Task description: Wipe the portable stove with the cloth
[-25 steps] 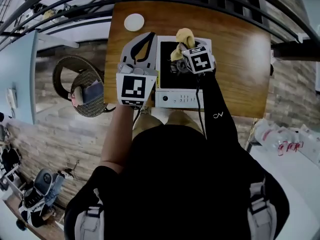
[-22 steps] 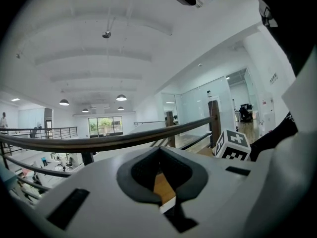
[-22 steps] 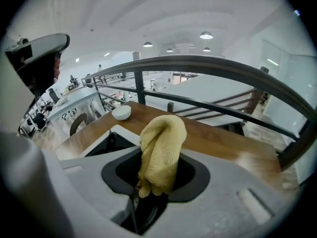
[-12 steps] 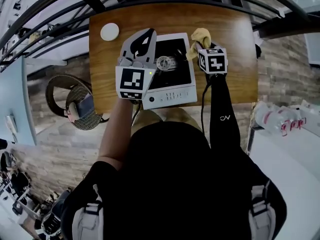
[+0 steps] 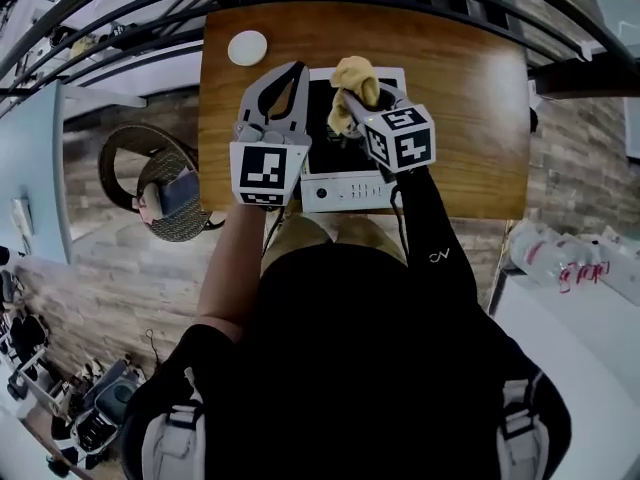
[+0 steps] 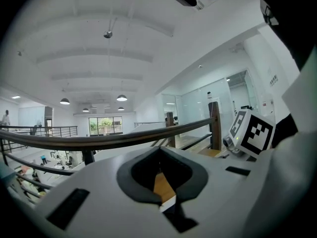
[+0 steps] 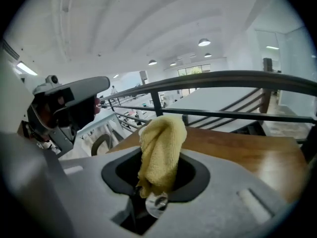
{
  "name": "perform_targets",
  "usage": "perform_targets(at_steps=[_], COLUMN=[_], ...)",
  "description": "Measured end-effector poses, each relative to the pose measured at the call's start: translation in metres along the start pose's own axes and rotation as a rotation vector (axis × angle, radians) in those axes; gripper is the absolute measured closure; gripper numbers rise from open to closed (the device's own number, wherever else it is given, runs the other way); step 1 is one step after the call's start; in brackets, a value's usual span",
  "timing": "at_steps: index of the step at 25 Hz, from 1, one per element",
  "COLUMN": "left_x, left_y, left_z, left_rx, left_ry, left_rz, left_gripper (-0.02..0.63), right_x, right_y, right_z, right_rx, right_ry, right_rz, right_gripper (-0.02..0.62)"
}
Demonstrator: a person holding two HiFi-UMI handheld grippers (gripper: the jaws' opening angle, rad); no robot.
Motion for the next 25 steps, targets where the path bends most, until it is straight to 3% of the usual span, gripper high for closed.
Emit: perform_targets(at_steps=[6, 9, 13, 16, 25], left_x=[-0.007, -0.011, -0.018, -0.022, -0.025], left_y=[0.032, 0.045, 0.051, 0.043, -0.010], left_z=[-0.033, -0.045, -0.054, -0.049, 0.015], left_rx=[0.130, 0.193, 0.200, 0.165, -0.042], left_ry=[-0.003, -0.034, -0.054, -0.050, -0.062], left_rz=[-0.016, -0.032, -0.049, -0.057, -0.068], left_gripper=[0.600, 0.600, 0.600, 0.599, 0.600], right_x=[0.012, 0.003, -0.011, -0.020, -0.075], right_y=[-0.050, -0.072, -0.083, -0.071, 0.016], right_z=[-0.066, -0.085, -0.091, -0.077, 0.019], right_rx=[0.231, 0.254, 0.248, 0.203, -0.099], right_ry=[0.059, 0.091, 0.118, 0.115, -0.024], right_rz=[-0.030, -0.111, -0.163, -0.178, -0.266], right_gripper=[0.476, 0.476, 0.476, 0.476, 0.476])
Point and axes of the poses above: the fingertips, and each gripper's own axes: y backward along the fingers, z to its right, x out of its top, the point moved 10 cm from there along y, backward along the fingers, and after that the axes turned 13 degrees about y, right-handed, at the moved point
